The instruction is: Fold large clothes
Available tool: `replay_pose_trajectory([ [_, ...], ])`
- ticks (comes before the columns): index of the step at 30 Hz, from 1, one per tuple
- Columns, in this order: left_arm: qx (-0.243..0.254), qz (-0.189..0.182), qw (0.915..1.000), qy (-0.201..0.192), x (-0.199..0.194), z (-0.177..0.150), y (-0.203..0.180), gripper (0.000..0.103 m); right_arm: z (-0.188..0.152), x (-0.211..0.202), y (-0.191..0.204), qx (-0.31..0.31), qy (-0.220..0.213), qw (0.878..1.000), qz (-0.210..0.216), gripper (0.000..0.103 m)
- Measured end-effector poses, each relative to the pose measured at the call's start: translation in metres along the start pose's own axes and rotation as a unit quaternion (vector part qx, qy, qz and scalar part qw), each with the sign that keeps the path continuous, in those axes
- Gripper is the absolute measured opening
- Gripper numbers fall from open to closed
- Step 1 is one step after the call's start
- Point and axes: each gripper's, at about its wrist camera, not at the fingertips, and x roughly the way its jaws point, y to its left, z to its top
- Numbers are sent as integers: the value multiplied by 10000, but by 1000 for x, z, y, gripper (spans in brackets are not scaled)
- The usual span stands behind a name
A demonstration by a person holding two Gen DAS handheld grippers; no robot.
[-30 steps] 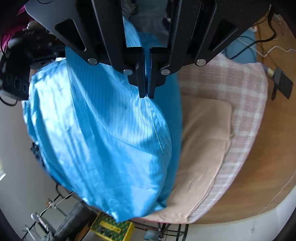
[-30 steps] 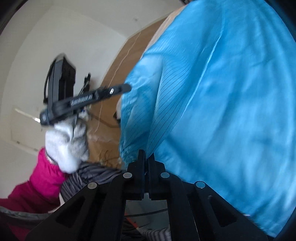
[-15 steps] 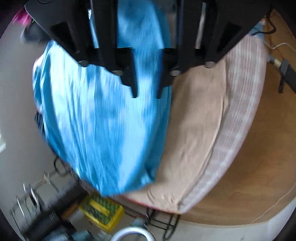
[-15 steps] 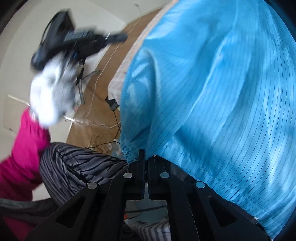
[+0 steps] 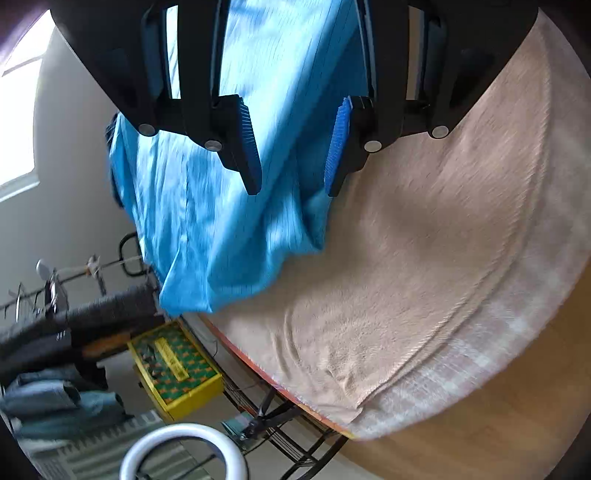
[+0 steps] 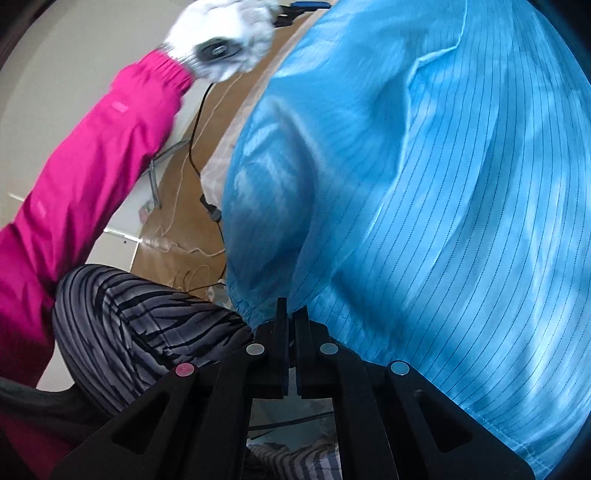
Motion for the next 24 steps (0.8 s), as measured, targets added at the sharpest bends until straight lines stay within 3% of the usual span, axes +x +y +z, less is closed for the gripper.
replay_pose_trajectory([
  [5, 147, -85, 9998, 87, 18, 10, -3, 33, 1, -3, -5, 108, -9, 9999, 31, 1],
  [7, 152, -125, 9998, 95, 22, 12, -4, 6, 2, -3, -9, 155, -32, 9999, 2, 1],
  [8, 219, -11, 9997, 75, 22, 12, -7, 0, 2, -3, -12, 211, -31, 9998, 14, 1],
  [14, 1035, 740, 9912, -367, 6, 28, -33, 0, 1, -9, -25, 423, -1, 9990, 106, 1],
  [17, 1298, 1140, 9829, -640, 5, 32, -38, 0, 2, -12, -15, 332, -34, 9992, 230, 1],
  [21, 1829, 1636, 9674, -622, 15, 28, -47, 0, 2, -13, -4, 191, -35, 9989, 421, 1],
  [23, 1985, 1654, 9647, -514, 18, 25, -52, 0, 3, -15, 5, 44, -81, 9987, 494, 1],
  [24, 1889, 1456, 9703, -403, 17, 25, -50, 0, 4, -17, 11, -15, -109, 9984, 563, 1],
])
